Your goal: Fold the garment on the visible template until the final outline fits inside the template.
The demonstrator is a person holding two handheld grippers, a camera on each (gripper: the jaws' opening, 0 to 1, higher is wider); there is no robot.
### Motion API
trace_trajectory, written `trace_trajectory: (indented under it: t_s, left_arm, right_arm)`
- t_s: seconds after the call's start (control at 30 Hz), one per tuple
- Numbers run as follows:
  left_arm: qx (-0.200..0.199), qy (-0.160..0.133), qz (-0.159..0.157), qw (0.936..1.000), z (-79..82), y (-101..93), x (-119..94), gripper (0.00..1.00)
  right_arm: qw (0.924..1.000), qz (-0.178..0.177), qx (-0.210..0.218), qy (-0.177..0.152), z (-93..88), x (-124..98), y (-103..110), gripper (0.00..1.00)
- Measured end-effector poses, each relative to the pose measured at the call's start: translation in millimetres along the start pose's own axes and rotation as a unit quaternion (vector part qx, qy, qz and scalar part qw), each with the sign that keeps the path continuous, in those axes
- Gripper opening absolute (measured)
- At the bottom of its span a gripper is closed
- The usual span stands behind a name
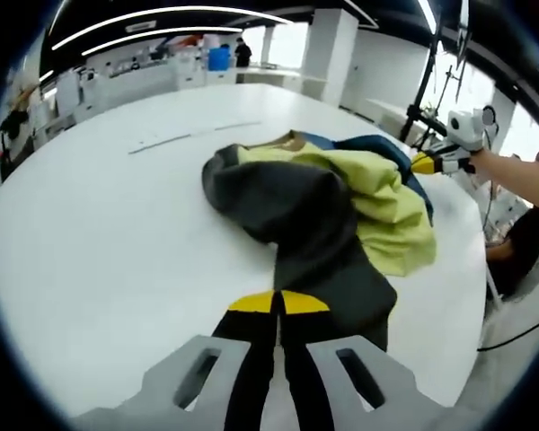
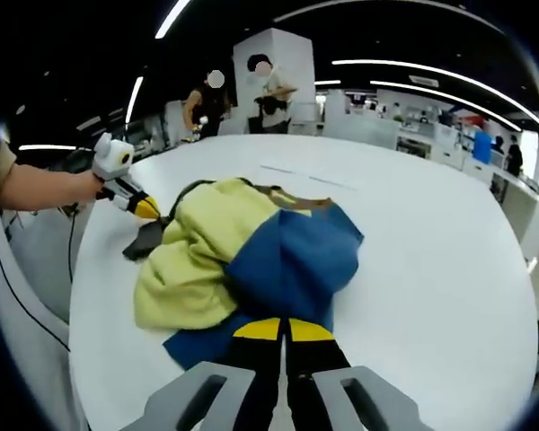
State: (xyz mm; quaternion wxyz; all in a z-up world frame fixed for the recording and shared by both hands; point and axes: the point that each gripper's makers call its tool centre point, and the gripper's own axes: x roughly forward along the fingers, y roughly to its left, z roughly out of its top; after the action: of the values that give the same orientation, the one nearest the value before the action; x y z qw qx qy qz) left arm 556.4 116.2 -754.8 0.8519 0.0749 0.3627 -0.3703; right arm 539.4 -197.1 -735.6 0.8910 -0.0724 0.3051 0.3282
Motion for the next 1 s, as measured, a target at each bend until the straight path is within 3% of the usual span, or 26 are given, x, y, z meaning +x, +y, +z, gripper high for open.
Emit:
trace_trajectory:
  t_s: [1.0]
  left_arm:
    - [-0.016,0.016,0.061,0.9979,-25.9,51.8,-45,0.0]
  right_arm:
    - [0.9987,-0.046,0.004,0.02,-13.6,-32,-43,0.0]
